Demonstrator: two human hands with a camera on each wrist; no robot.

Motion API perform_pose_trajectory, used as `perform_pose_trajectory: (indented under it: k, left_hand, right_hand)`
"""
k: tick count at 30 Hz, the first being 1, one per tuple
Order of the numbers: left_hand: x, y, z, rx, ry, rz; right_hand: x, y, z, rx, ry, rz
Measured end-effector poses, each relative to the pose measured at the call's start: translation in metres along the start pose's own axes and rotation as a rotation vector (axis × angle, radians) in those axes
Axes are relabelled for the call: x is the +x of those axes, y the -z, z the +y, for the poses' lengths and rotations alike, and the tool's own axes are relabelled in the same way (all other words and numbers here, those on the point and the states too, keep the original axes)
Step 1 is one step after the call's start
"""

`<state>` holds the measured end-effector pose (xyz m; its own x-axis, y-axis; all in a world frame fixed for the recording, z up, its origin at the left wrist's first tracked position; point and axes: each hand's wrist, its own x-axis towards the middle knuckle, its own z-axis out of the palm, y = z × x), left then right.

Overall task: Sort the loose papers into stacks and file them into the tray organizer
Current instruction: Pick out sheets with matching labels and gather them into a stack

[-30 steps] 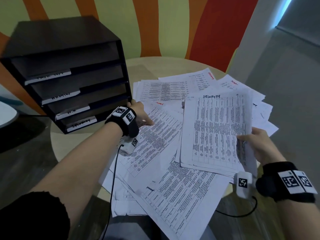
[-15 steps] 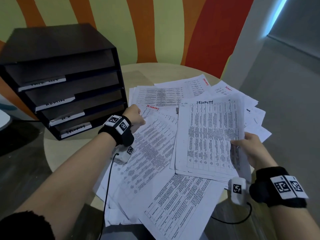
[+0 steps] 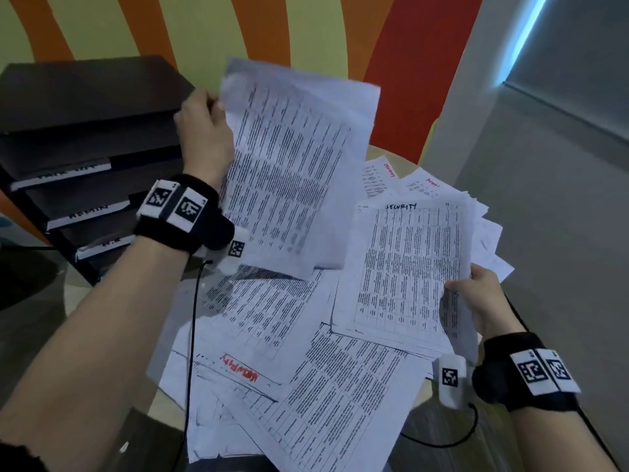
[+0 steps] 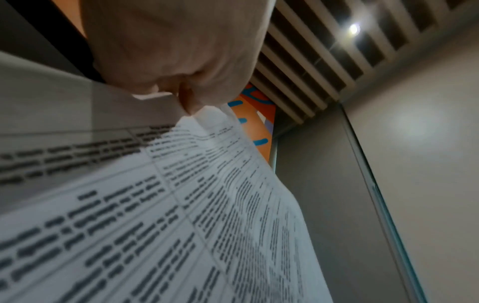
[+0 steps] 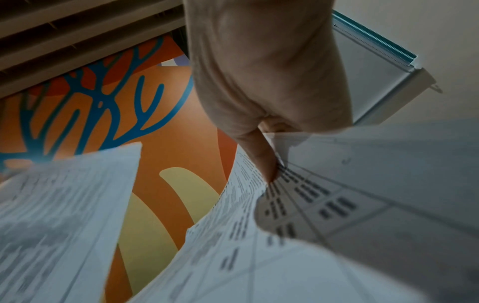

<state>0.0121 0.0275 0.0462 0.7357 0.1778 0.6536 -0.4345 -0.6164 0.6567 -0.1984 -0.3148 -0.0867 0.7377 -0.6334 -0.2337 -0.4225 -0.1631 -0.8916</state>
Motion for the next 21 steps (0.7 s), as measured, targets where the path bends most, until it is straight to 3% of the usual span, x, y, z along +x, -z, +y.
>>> perform_pose_trajectory:
  k: [5, 7, 10, 14, 18, 21]
  left_hand:
    - [-0.018, -0.019, 0.014, -0.065, 0.133, -0.174]
    - [-0.037, -0.036, 0.017, -0.122, 0.233, -0.27]
    - [-0.073, -0.066, 0.014, -0.175, 0.493, -0.395]
    - [-0.115, -0.101, 0.005, -0.177, 0.667, -0.572]
    - [-0.137, -0.119, 0.002, -0.254, 0.752, -0.581]
    - [-0.139, -0.118, 0.0, -0.279, 0.695, -0.657]
  right_hand:
    - [-0.002, -0.003, -0.008, 0.036, 0.038, -0.042]
    - [-0.007, -0.006, -0.014, 0.078, 0.062, -0.073]
    - [-0.016, -0.011, -0.023, 0.155, 0.079, -0.124]
    - [-0.021, -0.021, -0.026, 0.234, 0.071, -0.205]
    - [-0.014, -0.025, -0.02, 0.266, 0.037, -0.221]
    - [-0.009, -0.026, -0.012, 0.143, 0.106, -0.203]
